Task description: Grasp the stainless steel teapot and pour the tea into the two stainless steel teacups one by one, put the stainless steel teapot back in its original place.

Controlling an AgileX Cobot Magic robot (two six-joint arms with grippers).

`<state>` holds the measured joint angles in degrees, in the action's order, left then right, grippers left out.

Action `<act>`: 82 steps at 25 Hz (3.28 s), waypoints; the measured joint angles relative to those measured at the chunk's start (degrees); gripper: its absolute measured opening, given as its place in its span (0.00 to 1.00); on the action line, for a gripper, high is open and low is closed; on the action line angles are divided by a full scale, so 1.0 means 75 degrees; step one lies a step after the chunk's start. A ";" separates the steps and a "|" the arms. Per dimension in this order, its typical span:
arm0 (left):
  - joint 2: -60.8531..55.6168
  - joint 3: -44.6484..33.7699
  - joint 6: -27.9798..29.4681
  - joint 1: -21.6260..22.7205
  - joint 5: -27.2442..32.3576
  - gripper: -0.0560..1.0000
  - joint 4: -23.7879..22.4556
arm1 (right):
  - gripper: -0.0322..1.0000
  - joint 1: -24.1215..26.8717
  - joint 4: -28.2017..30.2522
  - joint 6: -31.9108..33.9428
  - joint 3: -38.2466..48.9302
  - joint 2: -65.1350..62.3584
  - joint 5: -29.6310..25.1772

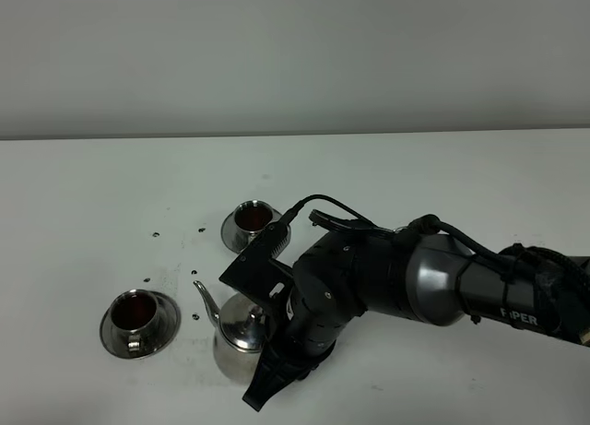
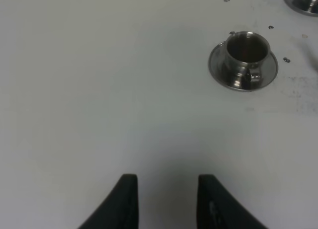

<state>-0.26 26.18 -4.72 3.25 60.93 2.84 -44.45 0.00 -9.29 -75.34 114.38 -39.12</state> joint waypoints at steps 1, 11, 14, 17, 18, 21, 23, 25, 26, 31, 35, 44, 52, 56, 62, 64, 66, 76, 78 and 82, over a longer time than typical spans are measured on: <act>0.0000 0.0000 -0.0007 0.0000 0.0000 0.34 0.0000 | 0.20 0.0022 0.0052 0.0000 -0.0092 -0.0009 -0.0057; 0.0000 0.0000 -0.0007 0.0000 0.0000 0.34 0.0000 | 0.20 0.1394 0.0894 0.0567 -0.0429 -0.1018 -0.0387; 0.0000 0.0000 -0.0007 0.0000 0.0000 0.34 0.0000 | 0.20 0.2095 0.1146 0.0887 -0.0430 -0.1131 -0.0672; 0.0000 0.0000 -0.0007 0.0000 0.0000 0.34 0.0000 | 0.20 0.2675 0.1293 0.1098 -0.0387 -0.1131 -0.0919; 0.0000 0.0000 -0.0007 0.0000 0.0000 0.34 0.0000 | 0.20 0.2837 0.1300 0.1157 -0.0373 -0.1131 -0.0936; 0.0000 0.0000 -0.0007 0.0000 0.0000 0.34 0.0000 | 0.20 0.3194 0.1300 0.1319 -0.0314 -0.1091 -0.0936; 0.0000 0.0000 -0.0007 0.0000 0.0000 0.34 0.0000 | 0.20 0.3331 0.1305 0.1375 -0.0314 -0.0983 -0.0884; 0.0000 0.0000 -0.0007 0.0000 0.0000 0.34 0.0000 | 0.20 0.3442 0.1297 0.1392 -0.0314 -0.0838 -0.0798; 0.0000 0.0000 -0.0007 0.0000 0.0000 0.34 0.0000 | 0.20 0.3481 0.1297 0.1400 -0.0314 -0.0760 -0.0773; 0.0000 0.0000 -0.0007 0.0000 0.0000 0.34 0.0000 | 0.20 0.3584 0.1291 0.1407 -0.0314 -0.0475 -0.0731; 0.0000 0.0000 -0.0015 0.0000 0.0000 0.34 0.0000 | 0.20 0.3635 0.1239 0.1407 -0.0314 -0.0308 -0.0723; 0.0000 0.0000 -0.0015 0.0000 0.0000 0.34 0.0000 | 0.20 0.3725 0.1142 0.1407 -0.0314 -0.0116 -0.0717; 0.0000 0.0000 -0.0015 0.0000 0.0000 0.34 0.0000 | 0.20 0.3800 0.1068 0.1400 -0.0314 0.0063 -0.0684; 0.0000 0.0000 -0.0015 0.0000 0.0000 0.34 0.0000 | 0.20 0.3800 0.1068 0.1400 -0.0314 0.0063 -0.0677; 0.0000 0.0000 -0.0015 0.0000 0.0000 0.34 0.0000 | 0.20 0.3800 0.1068 0.1400 -0.0314 0.0063 -0.0669; 0.0000 0.0000 -0.0015 0.0000 0.0000 0.34 0.0000 | 0.22 0.3800 0.1068 0.1400 -0.0314 0.0063 -0.0625; 0.0000 0.0000 -0.0015 0.0000 0.0000 0.34 0.0000 | 0.28 0.3800 0.1068 0.1400 -0.0314 0.0063 -0.0513; 0.0000 0.0000 -0.0006 0.0000 0.0000 0.34 0.0000 | 0.41 0.3800 0.1085 0.1400 -0.0314 -0.0226 -0.0397; 0.0000 0.0000 -0.0006 0.0000 0.0000 0.34 0.0000 | 0.41 0.3800 0.1128 0.1400 -0.0314 -0.0625 -0.0525; 0.0000 0.0000 -0.0006 0.0000 0.0000 0.34 0.0000 | 0.41 0.3800 0.1284 0.1400 -0.0314 -0.1755 -0.0763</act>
<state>-0.26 26.18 -4.76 3.25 60.93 2.84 -15.95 9.63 1.21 -77.70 101.22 -44.84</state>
